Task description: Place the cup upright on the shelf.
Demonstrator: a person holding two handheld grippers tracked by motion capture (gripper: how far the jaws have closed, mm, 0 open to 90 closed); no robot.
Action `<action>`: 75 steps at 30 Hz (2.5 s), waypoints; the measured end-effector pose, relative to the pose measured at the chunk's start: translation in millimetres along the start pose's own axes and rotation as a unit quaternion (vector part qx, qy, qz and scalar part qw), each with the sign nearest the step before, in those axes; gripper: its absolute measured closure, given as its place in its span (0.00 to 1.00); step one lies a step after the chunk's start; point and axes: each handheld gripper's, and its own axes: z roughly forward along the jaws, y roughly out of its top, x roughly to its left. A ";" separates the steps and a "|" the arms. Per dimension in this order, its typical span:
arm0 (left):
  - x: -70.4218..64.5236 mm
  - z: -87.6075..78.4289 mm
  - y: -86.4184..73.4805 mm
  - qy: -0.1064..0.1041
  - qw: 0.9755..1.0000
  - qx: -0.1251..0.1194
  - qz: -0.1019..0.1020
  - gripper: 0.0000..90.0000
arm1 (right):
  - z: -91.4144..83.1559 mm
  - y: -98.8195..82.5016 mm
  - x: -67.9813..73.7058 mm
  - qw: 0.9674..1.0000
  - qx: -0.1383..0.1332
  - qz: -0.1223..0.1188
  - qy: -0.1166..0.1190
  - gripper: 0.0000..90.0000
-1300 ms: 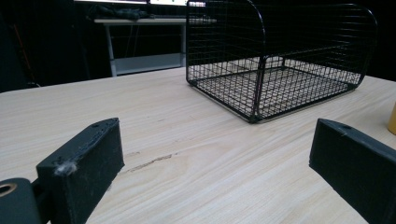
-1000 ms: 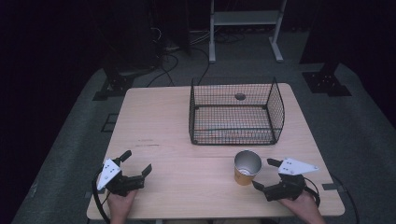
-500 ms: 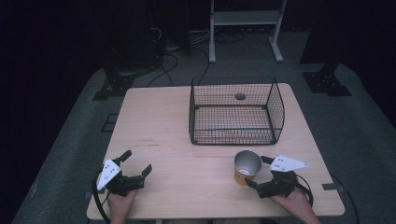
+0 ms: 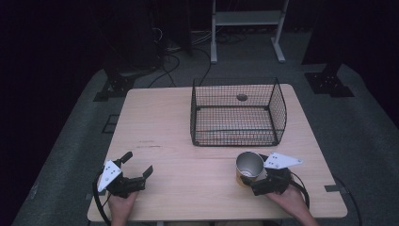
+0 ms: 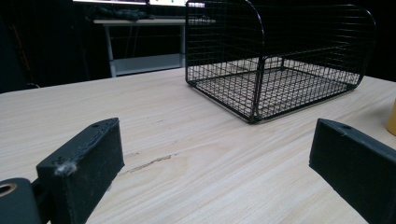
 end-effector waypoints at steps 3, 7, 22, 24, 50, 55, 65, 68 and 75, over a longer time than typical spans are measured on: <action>0.0 0.0 0.0 0.000 1.000 0.000 0.000 0.03 | 1.1 1.3 -0.3 1.000 -0.002 -0.002 0.004 0.03; 0.1 0.1 0.0 0.000 1.000 0.000 0.000 0.03 | 1.7 2.7 -0.8 1.000 -0.001 -0.005 0.007 0.06; 0.4 -0.1 0.1 0.001 1.000 -0.001 -0.001 0.03 | 3.2 5.5 -2.7 1.000 0.001 0.002 0.022 0.14; 0.4 -0.1 0.1 0.001 1.000 -0.001 0.000 0.03 | 2.7 5.9 -2.8 1.000 0.002 0.002 0.024 0.14; 0.4 -0.2 0.0 0.001 1.000 -0.001 -0.001 0.03 | -23.9 56.4 -29.2 0.998 -0.013 0.014 0.062 0.14; 0.5 -0.2 0.0 0.001 1.000 0.000 0.000 0.03 | -25.4 65.0 -34.8 0.997 -0.013 0.017 0.074 0.14; 0.3 -0.2 0.1 0.001 1.000 0.000 -0.001 0.03 | -28.4 84.0 -43.0 0.996 -0.013 0.013 0.086 0.14; 0.3 -0.2 0.1 0.001 1.000 0.000 -0.001 0.03 | -29.0 89.6 -44.2 0.996 -0.012 0.009 0.090 0.14; 0.3 -0.1 0.0 0.001 1.000 -0.002 -0.002 0.03 | -27.8 104.7 -46.1 0.996 -0.005 -0.002 0.093 0.14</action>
